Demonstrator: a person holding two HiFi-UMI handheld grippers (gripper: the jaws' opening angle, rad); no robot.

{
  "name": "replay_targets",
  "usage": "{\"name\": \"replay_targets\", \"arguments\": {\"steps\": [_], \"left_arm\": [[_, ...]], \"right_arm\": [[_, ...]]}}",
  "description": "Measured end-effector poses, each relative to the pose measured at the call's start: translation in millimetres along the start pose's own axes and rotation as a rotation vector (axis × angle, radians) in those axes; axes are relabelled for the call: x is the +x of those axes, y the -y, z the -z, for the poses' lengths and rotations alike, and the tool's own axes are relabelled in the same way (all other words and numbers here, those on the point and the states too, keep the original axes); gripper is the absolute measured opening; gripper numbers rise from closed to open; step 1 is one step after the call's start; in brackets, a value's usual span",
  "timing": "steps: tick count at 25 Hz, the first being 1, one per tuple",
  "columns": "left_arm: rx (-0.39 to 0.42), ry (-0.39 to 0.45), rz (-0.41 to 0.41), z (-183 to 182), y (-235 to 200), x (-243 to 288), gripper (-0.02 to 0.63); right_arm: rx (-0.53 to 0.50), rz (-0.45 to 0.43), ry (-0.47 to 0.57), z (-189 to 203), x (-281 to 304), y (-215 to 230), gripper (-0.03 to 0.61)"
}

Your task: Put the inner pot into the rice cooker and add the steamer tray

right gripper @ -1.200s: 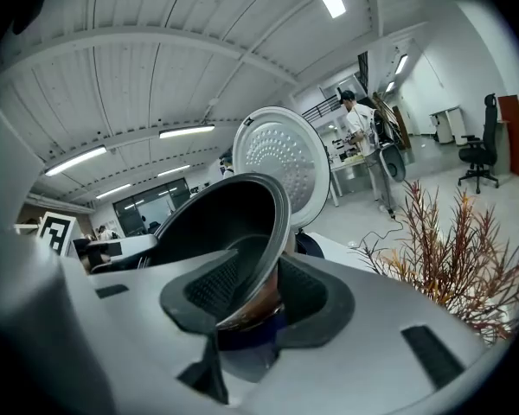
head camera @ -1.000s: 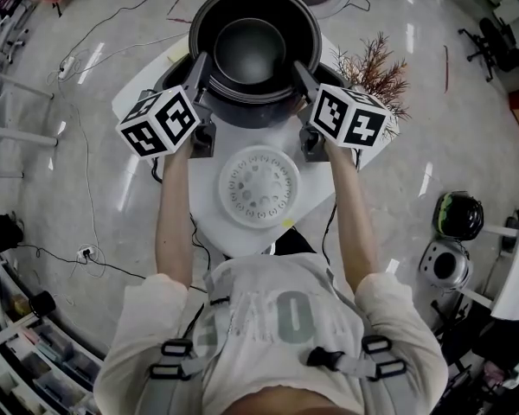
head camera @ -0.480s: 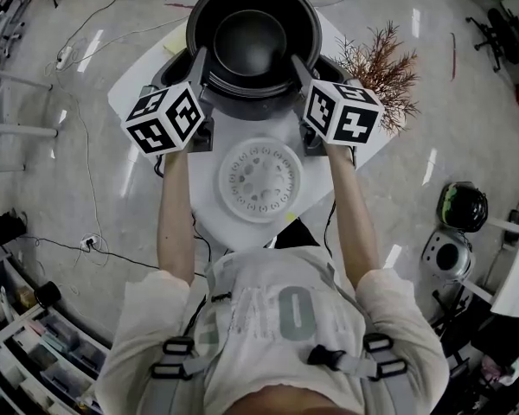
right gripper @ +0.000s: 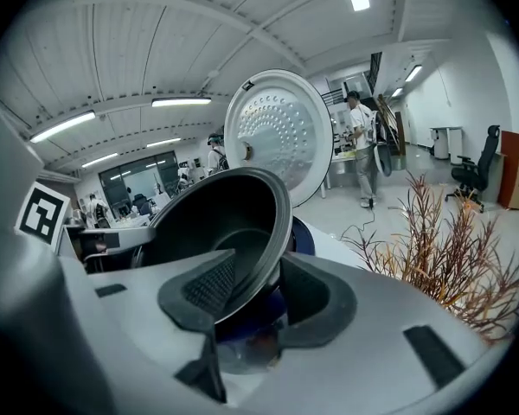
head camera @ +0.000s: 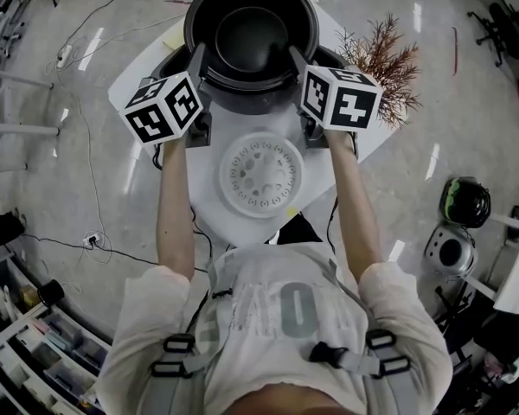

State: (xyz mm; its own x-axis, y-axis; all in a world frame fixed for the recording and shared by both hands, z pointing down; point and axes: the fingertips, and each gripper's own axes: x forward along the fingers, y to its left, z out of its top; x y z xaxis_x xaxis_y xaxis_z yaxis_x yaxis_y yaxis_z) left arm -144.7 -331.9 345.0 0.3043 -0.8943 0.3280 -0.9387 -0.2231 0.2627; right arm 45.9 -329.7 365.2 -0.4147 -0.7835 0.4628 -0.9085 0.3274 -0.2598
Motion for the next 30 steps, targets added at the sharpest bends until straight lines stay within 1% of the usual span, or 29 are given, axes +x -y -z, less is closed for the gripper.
{"name": "replay_targets", "arguments": {"steps": [3, 6, 8, 15, 17, 18, 20, 24, 25, 27, 30], "left_arm": [[-0.006, -0.053, -0.02, 4.1, -4.2, 4.7, 0.098], [-0.007, -0.08, -0.029, 9.8, -7.0, 11.0, 0.1], [0.005, -0.1, -0.039, 17.7, -8.3, 12.0, 0.101], [0.016, -0.102, -0.054, 24.2, -11.4, 17.8, 0.109], [0.01, -0.104, -0.053, 27.1, -12.7, 19.6, 0.114], [0.01, -0.104, -0.055, 28.0, -13.0, 20.1, 0.118], [0.037, -0.102, -0.071, 28.1, -13.8, 20.9, 0.121], [0.18, -0.103, -0.133, 27.6, -13.8, 25.3, 0.124], [0.202, -0.102, -0.144, 27.5, -13.7, 25.8, 0.124], [0.212, -0.097, -0.151, 26.9, -13.7, 26.6, 0.124], [0.205, -0.1, -0.143, 28.1, -13.0, 28.5, 0.127]], "right_arm": [[0.01, 0.005, -0.049, 0.5, 3.8, 0.7, 0.166], [0.036, 0.004, -0.094, 8.1, 10.7, 4.9, 0.169], [0.027, 0.018, -0.104, 14.7, 12.8, 6.2, 0.17], [-0.017, 0.033, -0.058, 15.9, 17.6, 7.9, 0.173], [-0.053, 0.06, -0.038, 16.5, 19.0, 9.9, 0.175], [-0.079, 0.076, -0.028, 16.2, 19.2, 10.8, 0.196], [-0.099, 0.087, -0.004, 15.1, 19.0, 11.3, 0.196], [-0.119, 0.107, 0.023, 14.0, 19.6, 11.3, 0.202], [-0.121, 0.108, 0.027, 14.0, 19.7, 10.9, 0.203], [-0.12, 0.103, 0.036, 13.3, 20.1, 11.0, 0.206], [-0.113, 0.102, 0.048, 13.1, 20.7, 12.4, 0.206]]}}
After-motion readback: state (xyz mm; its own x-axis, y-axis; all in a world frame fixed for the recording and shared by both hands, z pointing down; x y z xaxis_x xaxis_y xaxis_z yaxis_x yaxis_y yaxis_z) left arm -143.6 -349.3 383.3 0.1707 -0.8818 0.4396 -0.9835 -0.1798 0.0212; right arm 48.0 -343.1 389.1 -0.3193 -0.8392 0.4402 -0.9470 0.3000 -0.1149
